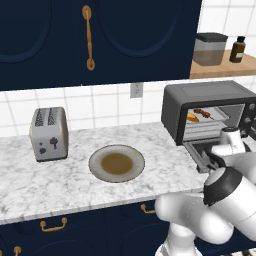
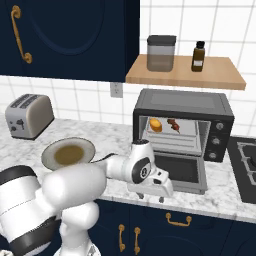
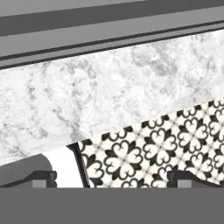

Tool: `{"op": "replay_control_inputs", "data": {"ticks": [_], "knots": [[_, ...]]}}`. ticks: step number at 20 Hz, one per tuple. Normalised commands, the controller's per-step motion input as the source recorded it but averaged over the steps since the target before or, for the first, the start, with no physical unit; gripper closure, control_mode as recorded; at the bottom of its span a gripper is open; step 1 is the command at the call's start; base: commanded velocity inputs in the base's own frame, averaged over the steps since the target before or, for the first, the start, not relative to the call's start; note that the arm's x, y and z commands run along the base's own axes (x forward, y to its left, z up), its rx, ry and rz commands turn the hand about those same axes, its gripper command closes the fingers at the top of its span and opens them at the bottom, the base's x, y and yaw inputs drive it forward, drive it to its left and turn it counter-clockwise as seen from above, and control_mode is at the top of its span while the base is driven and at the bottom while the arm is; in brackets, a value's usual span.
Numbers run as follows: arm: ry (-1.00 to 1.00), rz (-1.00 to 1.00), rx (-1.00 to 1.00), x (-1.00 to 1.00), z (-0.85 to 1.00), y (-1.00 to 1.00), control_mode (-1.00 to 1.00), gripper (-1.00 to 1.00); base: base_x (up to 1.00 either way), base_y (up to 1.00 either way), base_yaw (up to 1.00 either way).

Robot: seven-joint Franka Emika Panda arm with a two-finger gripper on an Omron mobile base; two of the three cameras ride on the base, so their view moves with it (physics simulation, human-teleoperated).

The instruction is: Pick up the kebab skewer and baguette bread, and place them inside the toaster oven. Close the toaster oven door and start by setting the timer.

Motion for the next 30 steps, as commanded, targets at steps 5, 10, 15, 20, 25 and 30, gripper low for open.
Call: {"op": "replay_control_inputs", "data": {"ticks": [5,10,15,20,25,30], "knots": [[0.01,0.01,0.04,0.14,-0.13,0.0,-1.0,-1.0,0.0,0.0,0.0],[-0.01,0.0,0.08,0.28,-0.12,0.0,-1.0,-1.0,0.0,0.0,0.0],[-0.13,0.0,0.04,0.34,-0.08,0.0,-1.0,-1.0,0.0,0.0,0.0],[-0.23,0.0,0.0,0.19,-0.2,0.05,-1.0,-1.0,0.0,0.0,0.0],[-0.23,0.0,0.0,0.57,-0.19,0.13,-1.0,-1.0,0.0,0.0,0.0],[-0.18,0.0,0.0,0.85,0.06,0.1,-1.0,-1.0,0.0,0.0,0.0]]}}
